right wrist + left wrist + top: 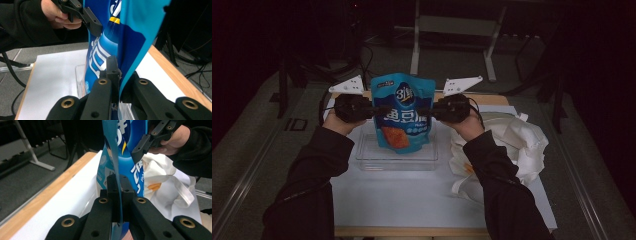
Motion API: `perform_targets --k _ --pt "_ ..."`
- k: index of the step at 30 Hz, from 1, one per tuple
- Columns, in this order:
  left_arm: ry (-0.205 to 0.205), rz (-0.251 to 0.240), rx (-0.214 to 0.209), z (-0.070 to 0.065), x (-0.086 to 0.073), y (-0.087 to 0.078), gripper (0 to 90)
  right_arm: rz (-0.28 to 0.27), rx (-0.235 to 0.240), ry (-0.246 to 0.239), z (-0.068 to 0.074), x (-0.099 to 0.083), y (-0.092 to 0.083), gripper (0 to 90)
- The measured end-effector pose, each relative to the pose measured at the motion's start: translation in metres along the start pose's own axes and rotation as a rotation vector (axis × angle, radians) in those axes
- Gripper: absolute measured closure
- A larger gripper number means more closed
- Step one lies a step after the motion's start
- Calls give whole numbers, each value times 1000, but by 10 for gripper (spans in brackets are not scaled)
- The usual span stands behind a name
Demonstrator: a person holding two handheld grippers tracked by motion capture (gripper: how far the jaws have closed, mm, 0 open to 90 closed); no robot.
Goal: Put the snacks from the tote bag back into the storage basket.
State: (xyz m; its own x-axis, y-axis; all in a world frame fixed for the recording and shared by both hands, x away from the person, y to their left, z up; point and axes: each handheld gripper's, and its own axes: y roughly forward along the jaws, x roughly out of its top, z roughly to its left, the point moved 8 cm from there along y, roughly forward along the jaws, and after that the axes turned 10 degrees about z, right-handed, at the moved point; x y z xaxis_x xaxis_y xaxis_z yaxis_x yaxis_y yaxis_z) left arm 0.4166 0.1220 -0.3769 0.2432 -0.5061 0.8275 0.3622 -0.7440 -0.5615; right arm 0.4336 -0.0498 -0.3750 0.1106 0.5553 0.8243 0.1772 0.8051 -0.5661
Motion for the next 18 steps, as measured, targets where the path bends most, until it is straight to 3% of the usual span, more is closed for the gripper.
perform_targets --k 11,18 --pt "-29 15 19 11 -24 9 900 24 5 22 -4 -14 27 887" --pt "-49 19 -7 9 -39 13 900 41 22 28 -1 -23 36 887"
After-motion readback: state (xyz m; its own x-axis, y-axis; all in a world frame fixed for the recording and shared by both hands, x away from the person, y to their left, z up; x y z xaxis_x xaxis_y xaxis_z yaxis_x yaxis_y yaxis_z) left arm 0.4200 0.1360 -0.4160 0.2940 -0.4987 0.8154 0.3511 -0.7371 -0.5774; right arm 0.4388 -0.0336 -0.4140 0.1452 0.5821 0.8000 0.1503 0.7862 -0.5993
